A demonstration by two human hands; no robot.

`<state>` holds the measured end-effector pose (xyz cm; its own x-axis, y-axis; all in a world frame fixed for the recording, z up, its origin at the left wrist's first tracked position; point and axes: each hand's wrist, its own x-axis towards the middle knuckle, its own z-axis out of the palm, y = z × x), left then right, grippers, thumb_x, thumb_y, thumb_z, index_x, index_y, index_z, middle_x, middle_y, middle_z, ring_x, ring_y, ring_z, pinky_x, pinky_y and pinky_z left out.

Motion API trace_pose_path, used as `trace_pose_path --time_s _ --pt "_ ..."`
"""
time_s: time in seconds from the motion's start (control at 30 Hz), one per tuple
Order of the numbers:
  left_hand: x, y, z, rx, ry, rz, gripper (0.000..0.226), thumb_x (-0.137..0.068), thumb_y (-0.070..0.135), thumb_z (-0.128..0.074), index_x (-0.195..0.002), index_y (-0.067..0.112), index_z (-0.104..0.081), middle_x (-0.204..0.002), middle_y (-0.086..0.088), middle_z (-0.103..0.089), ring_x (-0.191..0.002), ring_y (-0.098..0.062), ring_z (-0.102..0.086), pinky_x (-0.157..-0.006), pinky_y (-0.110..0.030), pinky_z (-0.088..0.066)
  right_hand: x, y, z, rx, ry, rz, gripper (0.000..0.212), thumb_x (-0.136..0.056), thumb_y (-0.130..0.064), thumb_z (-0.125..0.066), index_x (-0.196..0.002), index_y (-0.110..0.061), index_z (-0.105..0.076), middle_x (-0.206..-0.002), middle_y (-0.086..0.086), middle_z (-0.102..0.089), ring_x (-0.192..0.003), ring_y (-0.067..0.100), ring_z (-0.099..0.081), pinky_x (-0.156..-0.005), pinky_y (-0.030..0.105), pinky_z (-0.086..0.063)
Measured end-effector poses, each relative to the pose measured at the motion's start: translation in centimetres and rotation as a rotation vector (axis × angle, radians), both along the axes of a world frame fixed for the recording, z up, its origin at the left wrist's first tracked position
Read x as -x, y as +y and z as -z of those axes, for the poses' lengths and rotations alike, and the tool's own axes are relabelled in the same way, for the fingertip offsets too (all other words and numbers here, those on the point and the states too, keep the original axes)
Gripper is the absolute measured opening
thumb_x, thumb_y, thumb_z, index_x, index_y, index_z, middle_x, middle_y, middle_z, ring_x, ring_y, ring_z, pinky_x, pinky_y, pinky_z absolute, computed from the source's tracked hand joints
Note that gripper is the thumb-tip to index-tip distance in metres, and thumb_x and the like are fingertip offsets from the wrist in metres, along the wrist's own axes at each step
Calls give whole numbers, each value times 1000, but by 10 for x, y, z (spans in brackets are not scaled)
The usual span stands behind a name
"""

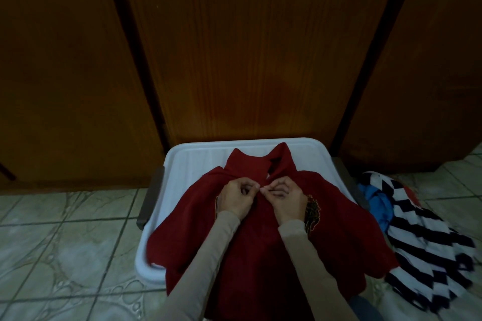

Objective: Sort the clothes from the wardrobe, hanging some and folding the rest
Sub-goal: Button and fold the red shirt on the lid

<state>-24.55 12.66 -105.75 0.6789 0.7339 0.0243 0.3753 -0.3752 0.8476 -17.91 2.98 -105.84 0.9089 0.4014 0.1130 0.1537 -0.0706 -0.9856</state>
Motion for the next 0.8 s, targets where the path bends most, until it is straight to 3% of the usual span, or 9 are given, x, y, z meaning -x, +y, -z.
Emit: trace_pose_path --time_s 0.23,0.47,0.57,0.8 --pt "0 -2 -5 -65 106 1 18 -91 34 -58 -100 24 -70 -91 1 -69 -84 -14 -61 -70 -24 -44 -1 0 3 2 -2 53 28 -72 0 -76 -68 -18 -55 -73 6 -67 -65 11 -63 -60 10 -48" --pt "2 -2 -5 -81 107 29 20 -92 31 -56 -105 21 -68 -97 3 -69 -88 -11 -60 -71 -20 -40 0 0 6 18 -31 -20 34 -80 3 -66 -76 -23 -46 -81 7 -64 -72 12 -60 -64 9 -46" --pt "0 -4 -5 -92 92 25 17 -93 29 -56 -100 20 -67 -88 7 -64 -81 -6 -54 -64 -17 -34 -1 1 7 46 -37 -37 28 -84 4 -63 -83 -16 -42 -77 -1 -59 -69 9 -56 -63 8 -44" --pt "-2 -4 2 -48 -50 18 6 -86 20 -66 -81 18 -64 -77 3 -63 -72 -10 -55 -64 -18 -41 -3 0 7 62 -55 -30 24 -85 5 -60 -88 -7 -40 -74 -8 -54 -69 2 -54 -63 5 -42"
